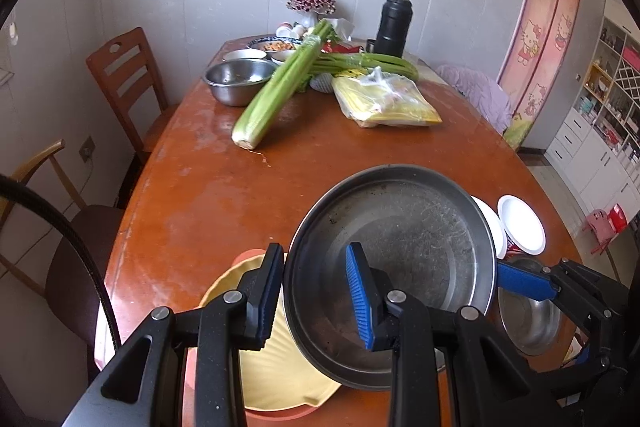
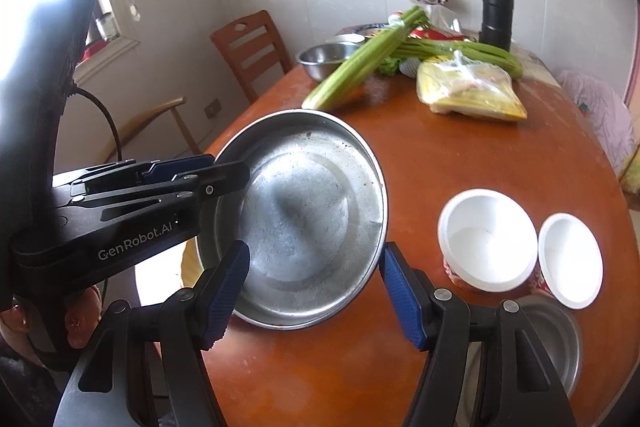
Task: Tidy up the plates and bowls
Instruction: 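Carry the grey pan with the left tool over the yellow shell bowl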
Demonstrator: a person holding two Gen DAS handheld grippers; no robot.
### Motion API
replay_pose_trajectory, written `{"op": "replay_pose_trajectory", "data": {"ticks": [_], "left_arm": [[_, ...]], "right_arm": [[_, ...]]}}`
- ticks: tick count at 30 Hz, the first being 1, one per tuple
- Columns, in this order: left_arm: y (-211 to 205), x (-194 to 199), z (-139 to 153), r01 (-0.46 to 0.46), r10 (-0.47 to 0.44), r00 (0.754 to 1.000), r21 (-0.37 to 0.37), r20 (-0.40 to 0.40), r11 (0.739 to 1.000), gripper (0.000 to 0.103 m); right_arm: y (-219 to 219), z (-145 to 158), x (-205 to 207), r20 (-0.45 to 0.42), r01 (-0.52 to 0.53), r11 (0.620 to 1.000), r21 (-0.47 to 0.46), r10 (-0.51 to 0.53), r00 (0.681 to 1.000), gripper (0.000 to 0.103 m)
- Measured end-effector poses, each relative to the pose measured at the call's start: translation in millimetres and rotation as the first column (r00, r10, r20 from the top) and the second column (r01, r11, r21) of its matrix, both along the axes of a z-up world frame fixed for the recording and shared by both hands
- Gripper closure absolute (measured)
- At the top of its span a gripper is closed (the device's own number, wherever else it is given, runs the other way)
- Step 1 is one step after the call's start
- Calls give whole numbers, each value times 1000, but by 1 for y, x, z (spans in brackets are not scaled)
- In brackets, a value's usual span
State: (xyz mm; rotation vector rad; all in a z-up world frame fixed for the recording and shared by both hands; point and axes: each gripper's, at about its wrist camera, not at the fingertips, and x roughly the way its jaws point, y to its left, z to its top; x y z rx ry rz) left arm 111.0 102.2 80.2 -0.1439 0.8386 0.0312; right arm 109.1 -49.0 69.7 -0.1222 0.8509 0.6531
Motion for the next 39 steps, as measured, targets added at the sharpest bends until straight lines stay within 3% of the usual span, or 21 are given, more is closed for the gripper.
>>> {"op": "replay_pose_trajectory", "data": {"ticks": [14, 39], "left_arm": [[30, -15, -2, -63, 63, 998, -12, 0, 998, 71], [62, -18, -34, -135, 133, 988, -30, -74, 990, 71]], "right_arm": [[29, 0, -1, 7, -72, 997, -9, 72, 997, 33], [70, -37, 18, -69, -159, 985, -64, 154, 986, 33]]}}
